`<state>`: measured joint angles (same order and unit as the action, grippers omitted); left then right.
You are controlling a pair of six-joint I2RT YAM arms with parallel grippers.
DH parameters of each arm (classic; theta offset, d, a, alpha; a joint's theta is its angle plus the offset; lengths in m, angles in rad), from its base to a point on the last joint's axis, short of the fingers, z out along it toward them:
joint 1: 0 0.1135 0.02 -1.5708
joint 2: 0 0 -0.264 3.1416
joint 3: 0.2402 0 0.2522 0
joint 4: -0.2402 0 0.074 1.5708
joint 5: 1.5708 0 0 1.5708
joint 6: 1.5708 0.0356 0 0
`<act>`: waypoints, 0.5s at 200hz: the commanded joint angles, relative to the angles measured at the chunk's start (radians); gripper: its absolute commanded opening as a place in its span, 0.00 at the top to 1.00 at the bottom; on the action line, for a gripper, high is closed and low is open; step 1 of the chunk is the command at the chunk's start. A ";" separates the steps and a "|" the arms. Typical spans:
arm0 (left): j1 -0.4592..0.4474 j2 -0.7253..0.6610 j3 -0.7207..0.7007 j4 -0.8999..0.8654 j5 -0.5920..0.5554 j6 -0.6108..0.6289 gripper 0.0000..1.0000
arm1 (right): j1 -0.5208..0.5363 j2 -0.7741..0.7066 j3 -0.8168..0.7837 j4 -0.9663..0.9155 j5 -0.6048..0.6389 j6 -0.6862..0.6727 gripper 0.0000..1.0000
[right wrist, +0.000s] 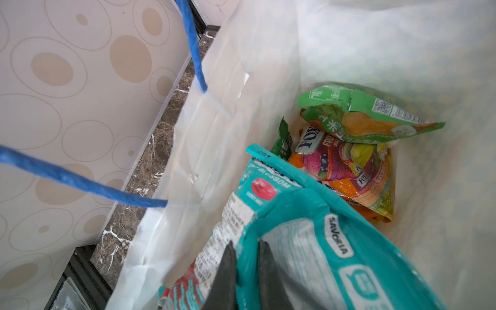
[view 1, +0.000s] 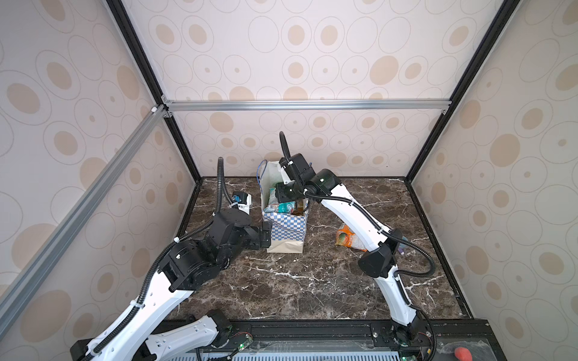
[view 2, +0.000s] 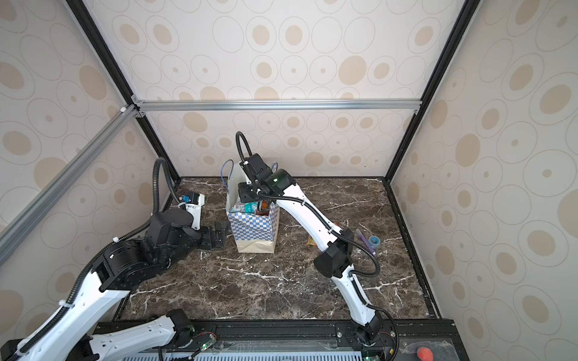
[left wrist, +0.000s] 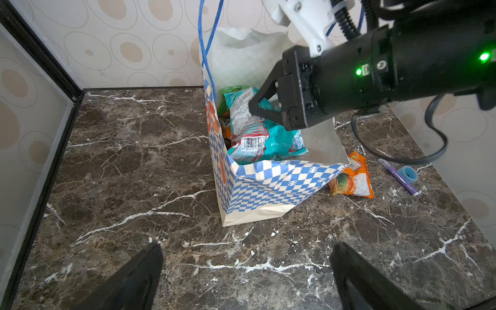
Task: Take the snacks out of the paper bag
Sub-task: Pick up the snack from the paper bag.
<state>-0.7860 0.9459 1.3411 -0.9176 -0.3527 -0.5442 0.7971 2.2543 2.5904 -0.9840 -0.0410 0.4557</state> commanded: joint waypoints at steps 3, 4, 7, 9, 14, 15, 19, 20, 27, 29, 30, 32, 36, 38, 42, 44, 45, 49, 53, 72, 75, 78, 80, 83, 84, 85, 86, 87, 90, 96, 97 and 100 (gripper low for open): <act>0.006 -0.017 0.006 0.041 0.034 0.022 0.02 | 0.008 -0.105 0.037 0.055 0.005 -0.003 1.00; 0.006 -0.017 0.005 0.043 0.037 0.023 0.02 | 0.009 -0.107 0.038 0.056 0.004 -0.003 1.00; 0.006 -0.020 0.004 0.049 0.046 0.026 0.02 | 0.009 -0.114 0.039 0.059 0.002 -0.003 1.00; 0.005 -0.023 0.003 0.053 0.051 0.028 0.02 | 0.009 -0.118 0.039 0.061 0.001 -0.002 1.00; 0.006 -0.029 -0.001 0.068 0.067 0.034 0.02 | 0.010 -0.131 0.039 0.065 0.000 -0.002 1.00; 0.006 -0.031 -0.001 0.070 0.070 0.034 0.02 | 0.010 -0.133 0.039 0.066 0.000 -0.002 1.00; 0.007 -0.037 -0.003 0.083 0.084 0.039 0.02 | 0.013 -0.143 0.039 0.069 0.000 -0.003 1.00; 0.007 -0.037 -0.003 0.086 0.087 0.040 0.02 | 0.014 -0.145 0.039 0.069 0.000 -0.003 1.00; 0.006 -0.046 -0.009 0.104 0.110 0.046 0.02 | 0.016 -0.162 0.039 0.075 0.000 -0.005 1.00; 0.007 -0.048 -0.010 0.110 0.116 0.048 0.02 | 0.017 -0.167 0.039 0.077 0.000 -0.005 1.00; 0.007 -0.050 -0.010 0.113 0.120 0.049 0.02 | 0.016 -0.171 0.039 0.078 0.000 -0.005 1.00; 0.006 -0.051 -0.010 0.118 0.126 0.051 0.02 | 0.017 -0.175 0.039 0.079 0.000 -0.005 1.00; 0.006 -0.055 -0.011 0.128 0.139 0.055 0.02 | 0.019 -0.185 0.040 0.081 0.000 -0.005 1.00; 0.007 -0.056 -0.012 0.131 0.144 0.055 0.02 | 0.019 -0.190 0.040 0.082 0.000 -0.005 1.00; 0.007 -0.059 -0.013 0.142 0.157 0.058 0.02 | 0.021 -0.199 0.040 0.085 -0.001 -0.005 1.00; 0.007 -0.060 -0.013 0.147 0.163 0.060 0.02 | 0.023 -0.204 0.040 0.087 -0.003 -0.005 1.00; 0.007 -0.061 -0.014 0.150 0.166 0.061 0.02 | 0.023 -0.207 0.040 0.087 -0.003 -0.006 1.00; 0.007 -0.062 -0.014 0.158 0.176 0.065 0.02 | 0.025 -0.217 0.040 0.091 -0.003 -0.006 1.00; 0.007 -0.064 -0.015 0.167 0.190 0.067 0.02 | 0.027 -0.227 0.040 0.092 -0.003 -0.007 1.00; 0.006 -0.068 -0.017 0.199 0.233 0.073 0.02 | 0.036 -0.275 0.040 0.103 0.001 -0.015 1.00; 0.007 -0.067 -0.017 0.205 0.240 0.075 0.02 | 0.038 -0.284 0.040 0.104 0.002 -0.017 1.00; 0.006 -0.067 -0.017 0.209 0.247 0.076 0.02 | 0.037 -0.291 0.040 0.105 0.003 -0.019 1.00; 0.006 -0.068 -0.017 0.213 0.252 0.076 0.02 | 0.039 -0.295 0.040 0.106 0.005 -0.020 1.00; 0.007 -0.068 -0.017 0.218 0.259 0.079 0.02 | 0.040 -0.302 0.040 0.105 0.007 -0.021 1.00; 0.006 -0.068 -0.017 0.220 0.263 0.079 0.02 | 0.040 -0.304 0.041 0.105 0.008 -0.023 1.00; 0.006 -0.068 -0.017 0.222 0.265 0.079 0.02 | 0.040 -0.307 0.041 0.104 0.008 -0.023 1.00; 0.007 -0.068 -0.017 0.225 0.268 0.081 0.02 | 0.040 -0.310 0.041 0.103 0.009 -0.023 1.00; 0.006 -0.068 -0.017 0.227 0.272 0.082 0.02 | 0.040 -0.312 0.040 0.103 0.011 -0.024 1.00; 0.006 -0.068 -0.018 0.234 0.282 0.086 0.02 | 0.040 -0.319 0.040 0.101 0.015 -0.026 1.00; 0.007 -0.067 -0.018 0.249 0.313 0.093 0.02 | 0.040 -0.335 0.040 0.099 0.023 -0.032 1.00; 0.007 -0.067 -0.019 0.252 0.316 0.095 0.02 | 0.040 -0.336 0.040 0.098 0.024 -0.034 1.00; 0.006 -0.065 -0.019 0.262 0.337 0.097 0.02 | 0.040 -0.344 0.039 0.094 0.030 -0.037 1.00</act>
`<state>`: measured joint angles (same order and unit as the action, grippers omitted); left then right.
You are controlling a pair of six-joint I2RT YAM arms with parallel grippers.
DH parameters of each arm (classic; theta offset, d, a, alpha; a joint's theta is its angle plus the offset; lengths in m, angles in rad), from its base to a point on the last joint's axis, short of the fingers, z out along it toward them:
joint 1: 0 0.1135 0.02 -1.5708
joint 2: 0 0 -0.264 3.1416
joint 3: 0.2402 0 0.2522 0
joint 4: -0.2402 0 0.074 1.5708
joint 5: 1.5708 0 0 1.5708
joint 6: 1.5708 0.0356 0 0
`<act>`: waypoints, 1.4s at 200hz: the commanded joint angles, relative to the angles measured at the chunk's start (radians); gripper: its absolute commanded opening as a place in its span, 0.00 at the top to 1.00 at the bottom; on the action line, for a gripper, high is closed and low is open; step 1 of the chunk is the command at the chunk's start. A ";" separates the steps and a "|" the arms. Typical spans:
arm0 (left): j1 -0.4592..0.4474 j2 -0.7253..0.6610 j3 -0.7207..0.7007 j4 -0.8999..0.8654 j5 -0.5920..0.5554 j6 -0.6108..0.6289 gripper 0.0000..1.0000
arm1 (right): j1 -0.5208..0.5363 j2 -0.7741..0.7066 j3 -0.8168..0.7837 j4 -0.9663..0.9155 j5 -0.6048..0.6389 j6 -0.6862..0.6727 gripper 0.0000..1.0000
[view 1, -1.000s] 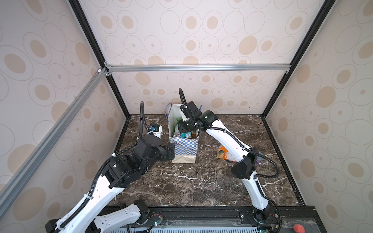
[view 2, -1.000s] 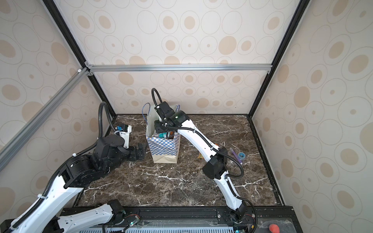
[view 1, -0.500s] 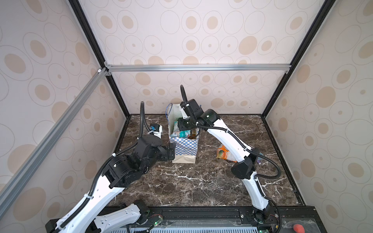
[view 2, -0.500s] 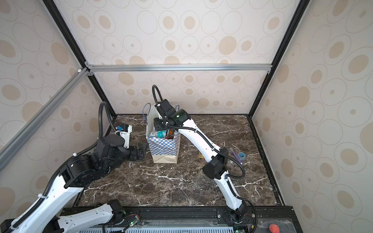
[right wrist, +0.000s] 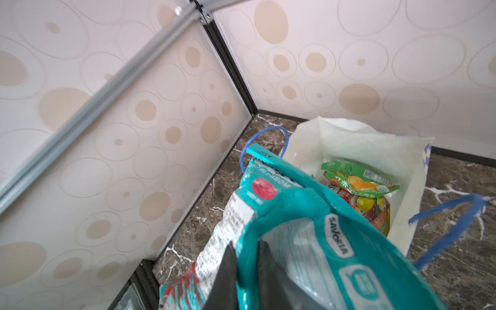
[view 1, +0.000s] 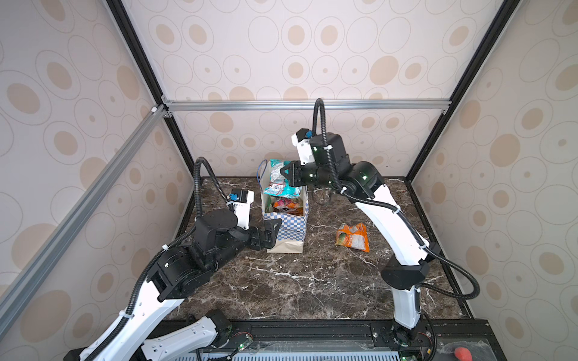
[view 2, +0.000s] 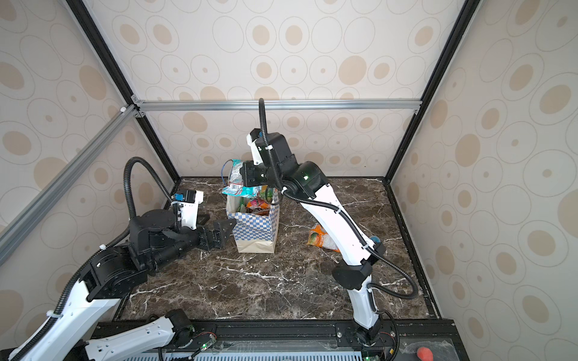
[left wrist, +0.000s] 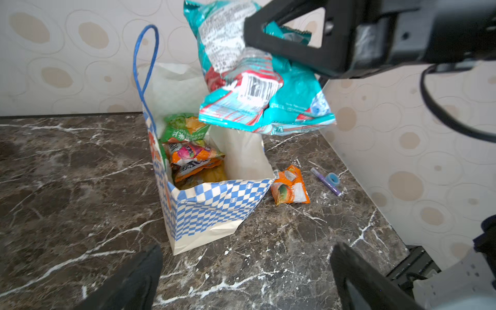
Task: Take the snacks out of the paper bag
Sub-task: Pick up the snack from the paper bag, then place the snack at the center of the table.
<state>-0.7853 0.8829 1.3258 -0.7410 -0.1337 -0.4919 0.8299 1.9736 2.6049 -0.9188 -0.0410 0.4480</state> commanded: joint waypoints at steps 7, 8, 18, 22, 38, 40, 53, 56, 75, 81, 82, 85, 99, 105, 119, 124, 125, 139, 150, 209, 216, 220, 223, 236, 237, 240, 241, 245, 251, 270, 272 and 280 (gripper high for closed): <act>0.005 -0.001 -0.008 0.113 0.164 0.054 0.02 | 0.008 -0.081 0.023 0.019 0.042 -0.037 1.00; 0.006 -0.001 -0.008 0.117 0.172 0.055 0.02 | 0.008 -0.083 0.023 0.019 0.045 -0.038 1.00; 0.006 0.002 -0.015 0.158 0.250 0.064 0.02 | 0.007 -0.110 0.017 0.005 0.066 -0.052 1.00; 0.005 0.003 -0.019 0.176 0.278 0.066 0.02 | 0.007 -0.121 0.012 0.000 0.074 -0.058 1.00; 0.005 0.012 -0.034 0.238 0.372 0.069 0.02 | 0.007 -0.177 -0.028 -0.022 0.114 -0.080 1.00; 0.005 0.013 -0.035 0.244 0.380 0.071 0.02 | 0.007 -0.184 -0.037 -0.026 0.120 -0.083 1.00; 0.006 0.028 -0.041 0.274 0.432 0.075 0.02 | 0.006 -0.244 -0.108 -0.031 0.164 -0.096 1.00; 0.005 0.030 -0.043 0.279 0.441 0.075 0.02 | 0.007 -0.261 -0.131 -0.031 0.174 -0.099 1.00; 0.004 0.059 -0.050 0.316 0.483 0.077 0.02 | 0.002 -0.382 -0.311 0.004 0.224 -0.100 1.00; 0.004 0.068 -0.051 0.325 0.488 0.077 0.02 | -0.003 -0.422 -0.381 0.022 0.239 -0.098 1.00; 0.004 0.070 -0.051 0.326 0.489 0.077 0.02 | -0.003 -0.430 -0.391 0.026 0.241 -0.097 1.00; 0.004 0.073 -0.051 0.328 0.491 0.079 0.02 | -0.006 -0.448 -0.425 0.036 0.249 -0.095 1.00; 0.003 0.093 -0.051 0.343 0.491 0.080 0.02 | -0.029 -0.544 -0.570 0.068 0.269 -0.071 1.00; 0.003 0.101 -0.051 0.347 0.492 0.081 0.02 | -0.048 -0.580 -0.627 0.078 0.270 -0.054 1.00; -0.001 0.122 -0.048 0.357 0.490 0.080 0.02 | -0.089 -0.667 -0.766 0.110 0.266 -0.017 1.00; -0.002 0.129 -0.047 0.360 0.488 0.081 0.02 | -0.104 -0.693 -0.818 0.120 0.264 -0.001 1.00; -0.002 0.131 -0.047 0.360 0.488 0.081 0.02 | -0.107 -0.698 -0.828 0.122 0.262 0.002 1.00; -0.010 0.155 -0.041 0.361 0.472 0.080 0.02 | -0.154 -0.766 -0.955 0.144 0.239 0.043 1.00; -0.018 0.173 -0.036 0.361 0.457 0.083 0.02 | -0.191 -0.805 -1.049 0.160 0.212 0.074 1.00; -0.083 0.293 -0.014 0.296 0.331 0.124 0.02 | -0.226 -0.810 -1.439 0.388 0.050 0.138 1.00; -0.091 0.307 -0.023 0.288 0.335 0.125 0.02 | -0.226 -0.791 -1.466 0.415 0.039 0.144 1.00; -0.095 0.315 -0.031 0.284 0.335 0.124 0.02 | -0.226 -0.778 -1.479 0.430 0.031 0.147 1.00; -0.099 0.319 -0.037 0.280 0.336 0.124 0.02 | -0.226 -0.770 -1.488 0.440 0.028 0.150 1.00; -0.116 0.329 -0.066 0.265 0.330 0.121 0.02 | -0.226 -0.729 -1.523 0.479 0.014 0.160 1.00; -0.117 0.329 -0.068 0.264 0.328 0.122 0.02 | -0.226 -0.725 -1.525 0.481 0.013 0.160 1.00; -0.122 0.330 -0.073 0.259 0.324 0.120 0.02 | -0.227 -0.716 -1.533 0.490 0.006 0.162 1.00; -0.122 0.330 -0.077 0.258 0.322 0.120 0.02 | -0.226 -0.713 -1.534 0.492 0.005 0.162 1.00; -0.127 0.330 -0.087 0.250 0.315 0.118 0.02 | -0.226 -0.701 -1.543 0.500 0.001 0.165 1.00; -0.132 0.328 -0.101 0.236 0.296 0.115 0.02 | -0.227 -0.681 -1.554 0.512 -0.006 0.168 1.00; -0.146 0.326 -0.152 0.193 0.233 0.104 0.02 | -0.226 -0.616 -1.585 0.552 -0.039 0.174 1.00; -0.148 0.326 -0.158 0.190 0.227 0.102 0.02 | -0.226 -0.609 -1.587 0.556 -0.042 0.175 1.00; -0.154 0.326 -0.180 0.182 0.208 0.099 0.02 | -0.226 -0.584 -1.601 0.572 -0.049 0.176 1.00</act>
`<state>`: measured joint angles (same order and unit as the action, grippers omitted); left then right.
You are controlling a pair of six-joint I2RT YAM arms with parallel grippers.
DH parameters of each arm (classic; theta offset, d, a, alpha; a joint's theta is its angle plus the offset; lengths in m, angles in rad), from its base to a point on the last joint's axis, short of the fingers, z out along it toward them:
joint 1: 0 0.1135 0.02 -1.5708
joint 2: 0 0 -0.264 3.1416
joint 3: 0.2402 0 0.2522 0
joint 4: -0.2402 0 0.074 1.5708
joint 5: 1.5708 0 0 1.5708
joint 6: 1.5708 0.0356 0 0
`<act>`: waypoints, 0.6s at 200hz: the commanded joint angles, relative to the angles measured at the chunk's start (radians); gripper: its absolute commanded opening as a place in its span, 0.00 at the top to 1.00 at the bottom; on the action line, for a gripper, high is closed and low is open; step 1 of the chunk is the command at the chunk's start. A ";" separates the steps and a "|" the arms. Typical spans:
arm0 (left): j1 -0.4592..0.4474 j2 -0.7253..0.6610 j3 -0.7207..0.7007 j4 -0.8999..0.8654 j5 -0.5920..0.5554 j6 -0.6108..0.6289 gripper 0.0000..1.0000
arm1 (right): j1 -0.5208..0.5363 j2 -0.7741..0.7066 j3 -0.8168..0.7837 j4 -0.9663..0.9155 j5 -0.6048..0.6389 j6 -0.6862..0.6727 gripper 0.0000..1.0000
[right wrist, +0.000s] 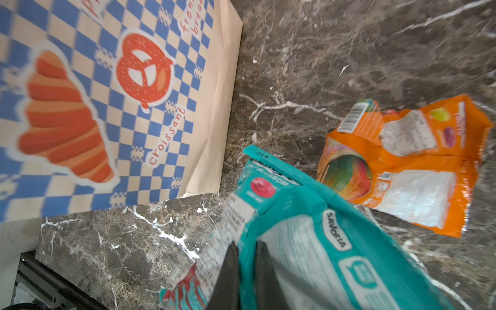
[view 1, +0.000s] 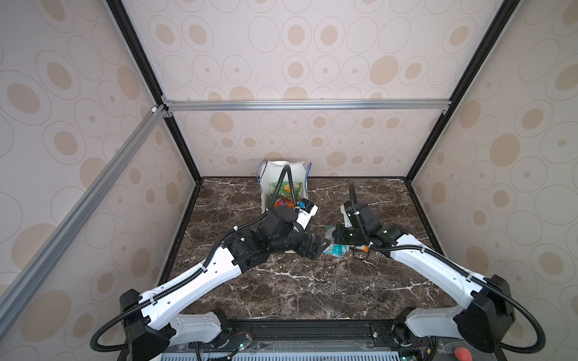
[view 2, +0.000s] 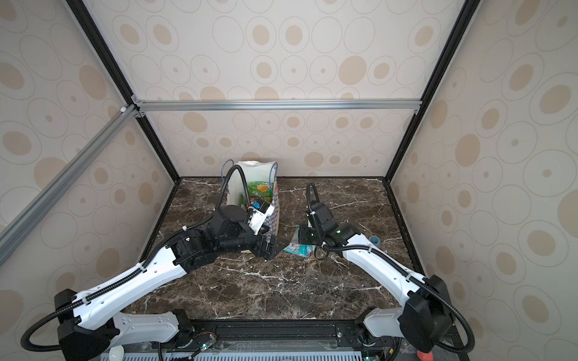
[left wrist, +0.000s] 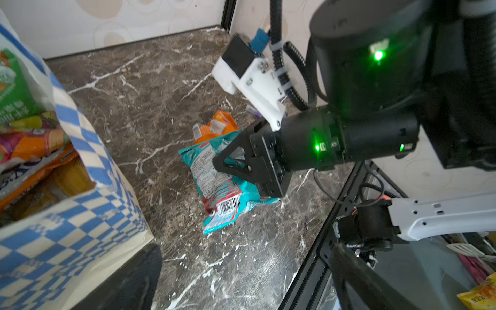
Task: Take the snacks out of the paper bag
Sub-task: Place the snack at the center of the table.
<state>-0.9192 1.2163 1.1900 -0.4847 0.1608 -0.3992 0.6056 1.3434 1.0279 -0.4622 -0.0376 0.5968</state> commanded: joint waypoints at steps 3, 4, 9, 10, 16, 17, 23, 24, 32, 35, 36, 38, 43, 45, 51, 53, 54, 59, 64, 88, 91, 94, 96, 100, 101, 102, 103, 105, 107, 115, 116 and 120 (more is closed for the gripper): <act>-0.021 -0.008 -0.049 -0.077 -0.092 0.006 0.02 | -0.002 0.053 -0.030 0.125 -0.055 0.028 1.00; -0.022 -0.009 -0.053 -0.077 -0.093 0.005 0.02 | -0.002 0.057 -0.032 0.127 -0.055 0.028 1.00; -0.026 -0.009 -0.067 -0.075 -0.100 0.005 0.02 | -0.001 0.069 -0.043 0.137 -0.057 0.030 1.00; -0.027 -0.009 -0.069 -0.074 -0.101 0.004 0.02 | -0.001 0.072 -0.044 0.139 -0.056 0.030 1.00; -0.031 -0.011 -0.086 -0.069 -0.109 0.001 0.02 | -0.002 0.085 -0.056 0.153 -0.054 0.031 1.00; -0.032 -0.011 -0.089 -0.068 -0.109 0.001 0.02 | -0.002 0.087 -0.058 0.157 -0.054 0.031 1.00; -0.037 -0.012 -0.102 -0.063 -0.113 0.002 0.02 | -0.001 0.100 -0.071 0.175 -0.052 0.033 1.00; -0.038 -0.012 -0.104 -0.062 -0.114 0.003 0.02 | -0.002 0.102 -0.074 0.178 -0.051 0.032 1.00; -0.044 -0.014 -0.120 -0.050 -0.111 0.006 0.02 | -0.002 0.121 -0.090 0.195 -0.050 0.034 1.00; -0.046 -0.014 -0.125 -0.046 -0.110 0.007 0.02 | -0.001 0.126 -0.094 0.201 -0.050 0.036 1.00; -0.047 -0.014 -0.127 -0.044 -0.109 0.008 0.02 | -0.001 0.130 -0.097 0.203 -0.050 0.035 1.00; -0.048 -0.014 -0.130 -0.042 -0.107 0.008 0.02 | -0.001 0.136 -0.099 0.207 -0.053 0.036 1.00; -0.052 -0.015 -0.139 -0.033 -0.103 0.011 0.02 | -0.001 0.146 -0.105 0.210 -0.055 0.035 1.00; -0.053 -0.018 -0.142 -0.031 -0.103 0.012 0.02 | -0.001 0.152 -0.106 0.212 -0.055 0.036 1.00; -0.056 -0.019 -0.152 -0.020 -0.099 0.015 0.02 | -0.001 0.163 -0.110 0.215 -0.057 0.035 0.98; -0.056 -0.020 -0.155 -0.017 -0.098 0.016 0.02 | -0.001 0.168 -0.113 0.216 -0.057 0.035 0.97; -0.056 -0.021 -0.156 -0.016 -0.097 0.016 0.02 | -0.001 0.170 -0.114 0.218 -0.057 0.034 0.96; -0.058 -0.025 -0.165 -0.008 -0.092 0.019 0.02 | -0.001 0.179 -0.120 0.223 -0.055 0.036 0.93; -0.058 -0.027 -0.171 -0.002 -0.092 0.020 0.02 | -0.002 0.184 -0.127 0.226 -0.051 0.038 0.89; -0.061 -0.044 -0.193 0.023 -0.098 0.020 0.02 | -0.002 0.189 -0.145 0.225 -0.031 0.041 0.67; -0.060 -0.047 -0.196 0.026 -0.098 0.021 0.02 | -0.001 0.188 -0.144 0.223 -0.028 0.042 0.65; -0.060 -0.049 -0.197 0.029 -0.099 0.021 0.02 | -0.002 0.186 -0.144 0.219 -0.024 0.043 0.62; -0.061 -0.051 -0.197 0.030 -0.100 0.022 0.02 | -0.001 0.183 -0.144 0.217 -0.022 0.042 0.61; -0.061 -0.055 -0.197 0.032 -0.101 0.022 0.02 | -0.002 0.180 -0.144 0.211 -0.019 0.041 0.58; -0.061 -0.056 -0.196 0.033 -0.102 0.023 0.02 | -0.003 0.178 -0.144 0.209 -0.018 0.041 0.57; -0.062 -0.056 -0.196 0.033 -0.103 0.023 0.02 | -0.002 0.178 -0.144 0.207 -0.016 0.041 0.57; -0.062 -0.057 -0.196 0.033 -0.103 0.023 0.02 | -0.002 0.176 -0.145 0.205 -0.016 0.040 0.56; -0.062 -0.059 -0.195 0.034 -0.105 0.023 0.02 | -0.002 0.173 -0.145 0.203 -0.014 0.040 0.54; -0.063 -0.060 -0.194 0.033 -0.105 0.024 0.02 | -0.002 0.171 -0.144 0.200 -0.013 0.041 0.52; -0.062 -0.067 -0.191 0.033 -0.112 0.026 0.02 | -0.001 0.156 -0.144 0.190 -0.006 0.038 0.47; -0.063 -0.068 -0.191 0.033 -0.113 0.026 0.02 | -0.001 0.155 -0.144 0.189 -0.007 0.037 0.47; -0.062 -0.070 -0.189 0.032 -0.115 0.028 0.02 | -0.002 0.146 -0.143 0.184 -0.006 0.038 0.45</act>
<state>-0.9718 1.1839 0.9901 -0.4828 0.0734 -0.3977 0.6052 1.5345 0.8875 -0.2619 -0.0731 0.6292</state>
